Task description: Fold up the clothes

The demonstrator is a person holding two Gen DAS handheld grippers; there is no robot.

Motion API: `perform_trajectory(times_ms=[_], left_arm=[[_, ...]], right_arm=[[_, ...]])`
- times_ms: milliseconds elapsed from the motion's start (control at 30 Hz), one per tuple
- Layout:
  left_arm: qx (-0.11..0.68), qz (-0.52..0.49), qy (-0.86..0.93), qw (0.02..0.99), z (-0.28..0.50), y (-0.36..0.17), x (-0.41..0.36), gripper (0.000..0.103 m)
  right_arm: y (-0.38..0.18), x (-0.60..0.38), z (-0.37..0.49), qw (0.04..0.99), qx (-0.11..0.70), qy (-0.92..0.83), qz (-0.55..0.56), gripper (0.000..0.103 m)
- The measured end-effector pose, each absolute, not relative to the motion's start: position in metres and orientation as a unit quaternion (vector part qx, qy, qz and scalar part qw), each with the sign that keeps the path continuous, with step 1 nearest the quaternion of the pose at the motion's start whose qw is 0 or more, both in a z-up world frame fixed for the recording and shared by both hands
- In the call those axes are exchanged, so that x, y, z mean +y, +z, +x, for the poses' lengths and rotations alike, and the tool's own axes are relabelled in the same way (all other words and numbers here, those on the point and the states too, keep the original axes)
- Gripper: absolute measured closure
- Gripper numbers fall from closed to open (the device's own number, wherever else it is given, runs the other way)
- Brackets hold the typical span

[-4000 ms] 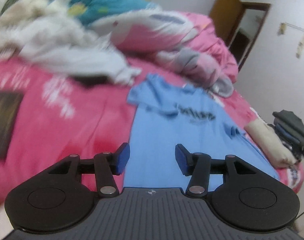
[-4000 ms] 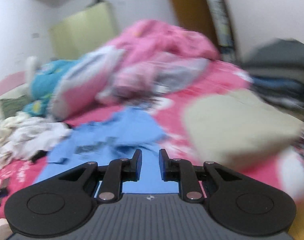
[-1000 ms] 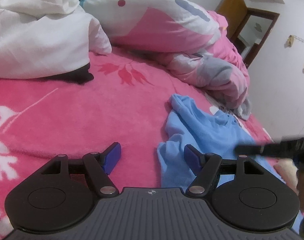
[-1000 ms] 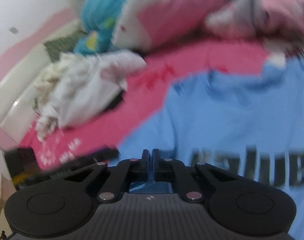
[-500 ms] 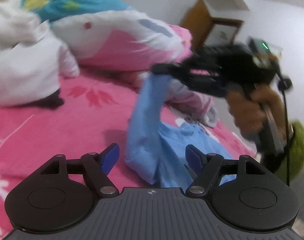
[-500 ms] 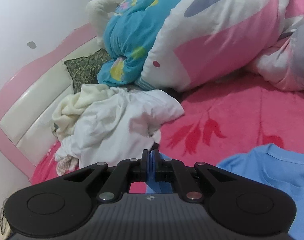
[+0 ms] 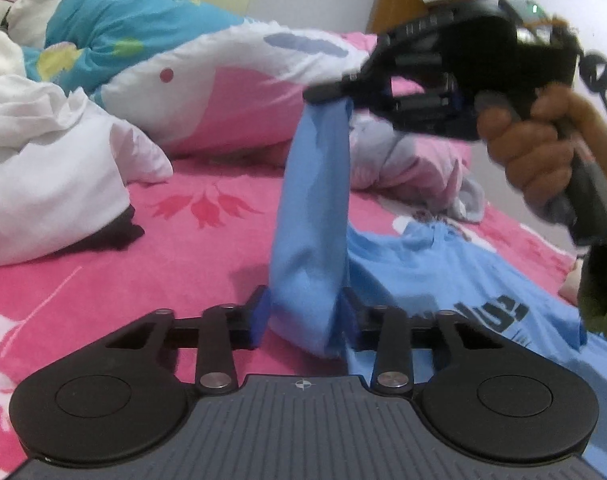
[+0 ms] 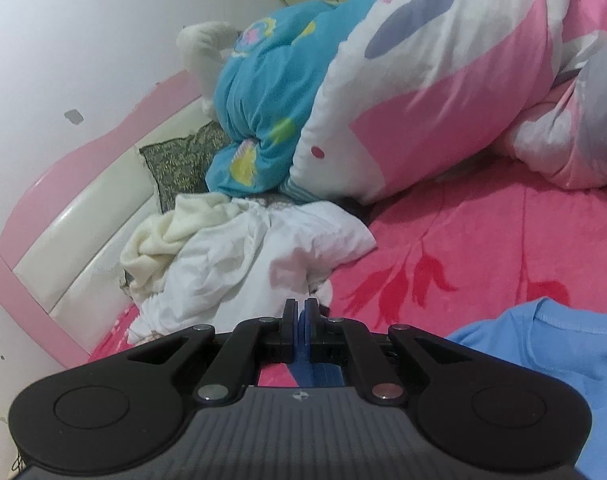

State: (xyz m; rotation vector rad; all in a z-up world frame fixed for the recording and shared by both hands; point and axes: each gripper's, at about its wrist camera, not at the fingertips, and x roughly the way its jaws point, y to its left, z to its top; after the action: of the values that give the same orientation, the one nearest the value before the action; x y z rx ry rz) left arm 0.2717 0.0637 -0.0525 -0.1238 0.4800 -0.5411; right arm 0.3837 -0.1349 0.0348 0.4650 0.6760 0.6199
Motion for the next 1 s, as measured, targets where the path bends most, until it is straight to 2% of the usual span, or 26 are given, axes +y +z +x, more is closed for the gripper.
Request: perform_trajectory(times_ms=[167, 200, 233, 300, 400, 767, 900, 1000], left_arm=[[0.253, -0.06, -0.263, 0.929, 0.276, -0.056, 0.059, 0.072], [0.255, -0.062, -0.261, 0.929, 0.277, -0.057, 0.059, 0.075], [0.257, -0.065, -0.26, 0.929, 0.278, -0.057, 0.06, 0.085], [0.264, -0.078, -0.254, 0.927, 0.281, -0.059, 0.063, 0.095], [0.272, -0.115, -0.25, 0.922, 0.285, -0.059, 0.074, 0.101], [0.29, -0.35, -0.262, 0.851, 0.29, -0.06, 0.157, 0.103], [0.298, -0.402, -0.261, 0.826, 0.293, -0.068, 0.175, 0.103], [0.333, -0.406, -0.235, 0.818, 0.296, -0.076, 0.182, 0.103]], right_arm=[[0.042, -0.132, 0.39, 0.871, 0.317, 0.299, 0.226, 0.1], [0.043, -0.131, 0.391, 0.871, 0.317, 0.299, 0.227, 0.1], [0.043, -0.131, 0.392, 0.871, 0.317, 0.297, 0.227, 0.1], [0.044, -0.13, 0.394, 0.872, 0.318, 0.294, 0.227, 0.1], [0.043, -0.131, 0.396, 0.875, 0.318, 0.286, 0.225, 0.1], [0.044, -0.108, 0.425, 0.888, 0.307, 0.278, 0.2, 0.1], [0.033, -0.084, 0.442, 0.886, 0.314, 0.287, 0.184, 0.1], [0.02, -0.073, 0.451, 0.88, 0.333, 0.286, 0.181, 0.099]])
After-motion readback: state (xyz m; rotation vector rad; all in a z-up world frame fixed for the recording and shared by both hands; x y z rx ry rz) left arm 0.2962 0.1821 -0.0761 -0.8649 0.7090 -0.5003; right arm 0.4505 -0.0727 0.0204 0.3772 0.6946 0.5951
